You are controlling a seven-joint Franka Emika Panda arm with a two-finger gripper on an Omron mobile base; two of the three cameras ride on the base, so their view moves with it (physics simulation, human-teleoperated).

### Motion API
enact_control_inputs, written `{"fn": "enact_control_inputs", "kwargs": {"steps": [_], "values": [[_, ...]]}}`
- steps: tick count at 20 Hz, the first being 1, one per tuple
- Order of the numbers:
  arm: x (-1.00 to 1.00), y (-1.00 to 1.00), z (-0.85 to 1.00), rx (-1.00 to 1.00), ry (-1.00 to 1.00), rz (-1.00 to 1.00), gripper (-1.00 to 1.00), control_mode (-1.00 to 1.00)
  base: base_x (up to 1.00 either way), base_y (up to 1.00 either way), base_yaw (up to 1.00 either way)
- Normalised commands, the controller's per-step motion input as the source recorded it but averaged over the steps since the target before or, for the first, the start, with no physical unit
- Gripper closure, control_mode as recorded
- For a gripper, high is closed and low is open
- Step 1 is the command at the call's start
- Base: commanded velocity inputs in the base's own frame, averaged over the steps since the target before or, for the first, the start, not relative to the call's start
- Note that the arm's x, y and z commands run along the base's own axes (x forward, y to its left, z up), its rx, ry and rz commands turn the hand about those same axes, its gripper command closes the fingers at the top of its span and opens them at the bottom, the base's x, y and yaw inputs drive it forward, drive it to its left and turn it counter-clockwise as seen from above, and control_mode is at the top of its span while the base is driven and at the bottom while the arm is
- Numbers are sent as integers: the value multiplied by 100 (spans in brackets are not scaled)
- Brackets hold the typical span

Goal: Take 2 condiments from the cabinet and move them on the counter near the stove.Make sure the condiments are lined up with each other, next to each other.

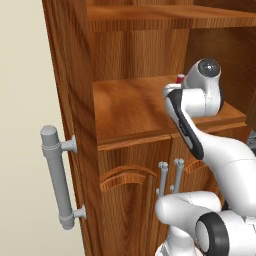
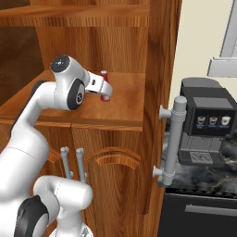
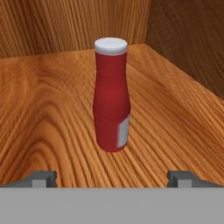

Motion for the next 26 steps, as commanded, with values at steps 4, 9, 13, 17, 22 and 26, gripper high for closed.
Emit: {"fn": "enact_control_inputs", "kwargs": {"steps": [4,9,13,17,22,26], "values": [[18,0,-6,0,0,0,-100,-100,0,0,0],[18,0,-3,0,0,0,-100,-100,0,0,0],[18,-4,-4,0,0,0,-100,-100,0,0,0],[18,-4,-7,0,0,0,-100,-100,0,0,0],[16,-3,-6,0,0,0,-100,-100,0,0,0],[18,-1,-8,0,0,0,-100,-100,0,0,0]]}}
